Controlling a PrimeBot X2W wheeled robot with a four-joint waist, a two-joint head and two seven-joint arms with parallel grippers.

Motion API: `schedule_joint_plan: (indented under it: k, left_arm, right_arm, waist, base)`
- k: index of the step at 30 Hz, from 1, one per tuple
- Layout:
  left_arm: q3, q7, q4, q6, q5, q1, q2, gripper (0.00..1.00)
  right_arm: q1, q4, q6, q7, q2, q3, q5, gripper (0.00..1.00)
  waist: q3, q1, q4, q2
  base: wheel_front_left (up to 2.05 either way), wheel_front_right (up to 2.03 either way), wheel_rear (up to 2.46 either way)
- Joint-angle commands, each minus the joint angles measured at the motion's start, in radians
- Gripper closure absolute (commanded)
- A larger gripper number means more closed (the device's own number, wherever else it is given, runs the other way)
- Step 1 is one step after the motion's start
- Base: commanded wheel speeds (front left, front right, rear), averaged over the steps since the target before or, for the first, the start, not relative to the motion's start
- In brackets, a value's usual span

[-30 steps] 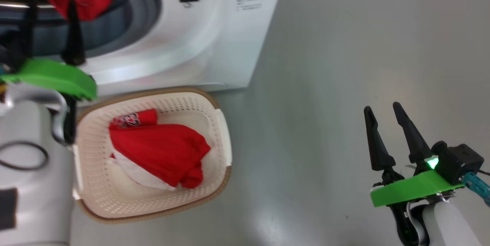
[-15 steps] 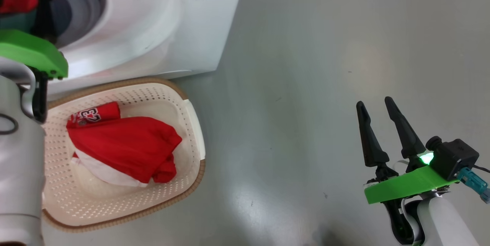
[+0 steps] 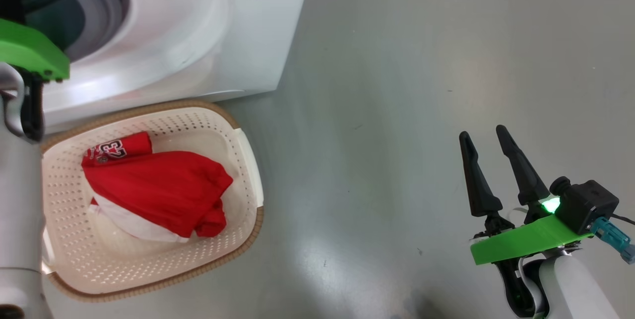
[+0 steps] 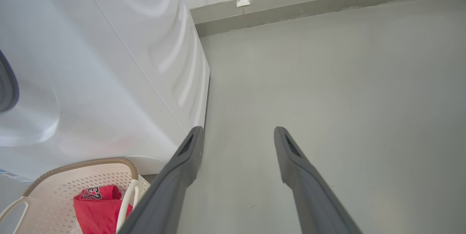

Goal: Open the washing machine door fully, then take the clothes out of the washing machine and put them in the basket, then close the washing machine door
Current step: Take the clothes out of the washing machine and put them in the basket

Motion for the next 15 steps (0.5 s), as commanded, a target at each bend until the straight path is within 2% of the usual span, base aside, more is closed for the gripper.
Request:
schedule_joint_plan:
  k: [1, 7, 15]
  left_arm:
    - [0.032, -0.006, -0.061, 0.000, -0.002, 0.031, 0.036, 1.00]
    - [0.084, -0.006, -0.174, 0.011, 0.007, 0.111, 0.009, 1.00]
    - [0.189, -0.006, -0.363, 0.006, 0.017, 0.270, -0.068, 1.00]
  right_arm:
    - [0.001, -0.022, 0.007, -0.006, -0.002, 0.013, -0.005, 0.00]
    - [0.005, -0.019, 0.007, -0.006, -0.002, 0.010, -0.014, 0.00]
    - [0.022, -0.013, 0.007, -0.006, -0.002, -0.003, -0.032, 0.00]
  waist:
    - [-0.008, 0.0000, 0.013, 0.0000]
    - [-0.036, 0.0000, 0.040, 0.0000]
    - [-0.084, 0.0000, 0.094, 0.0000]
  base:
    - [0.00, 0.00, 0.00]
    - [0.00, 0.00, 0.00]
    - [0.00, 0.00, 0.00]
